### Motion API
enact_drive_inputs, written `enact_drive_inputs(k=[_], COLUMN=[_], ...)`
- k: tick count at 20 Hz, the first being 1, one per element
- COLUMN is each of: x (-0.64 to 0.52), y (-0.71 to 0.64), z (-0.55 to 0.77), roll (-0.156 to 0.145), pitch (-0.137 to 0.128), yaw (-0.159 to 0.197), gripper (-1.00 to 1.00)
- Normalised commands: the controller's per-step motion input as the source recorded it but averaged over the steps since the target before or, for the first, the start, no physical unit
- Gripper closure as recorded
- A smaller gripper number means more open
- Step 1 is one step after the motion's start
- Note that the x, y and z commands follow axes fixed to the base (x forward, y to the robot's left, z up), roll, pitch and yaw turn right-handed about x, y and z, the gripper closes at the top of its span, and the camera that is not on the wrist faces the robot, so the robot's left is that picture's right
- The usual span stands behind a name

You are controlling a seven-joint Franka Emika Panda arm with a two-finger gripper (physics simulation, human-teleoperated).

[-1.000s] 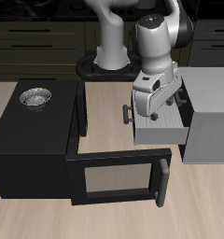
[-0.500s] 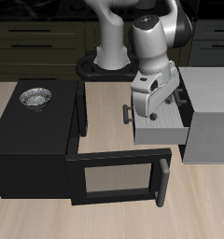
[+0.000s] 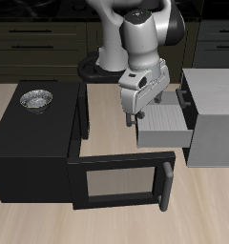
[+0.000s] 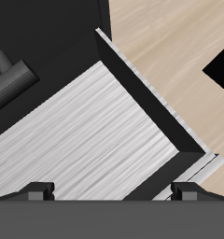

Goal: Close the top and middle drawer of the white cabinet and close the microwave

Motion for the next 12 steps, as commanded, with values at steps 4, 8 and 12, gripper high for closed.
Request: enact_drive_inputs(k=[4, 8, 12], x=[0.01, 0.03, 0.03], y=[-0.45, -0.34, -0.52], z=[0.01, -0.02, 0.01], roll=[-0.068, -0.058, -0.09], pitch=[0.008, 0.011, 0.002], yaw=[0.004, -0.003, -0.018], gripper=[-1.0, -1.0, -1.0])
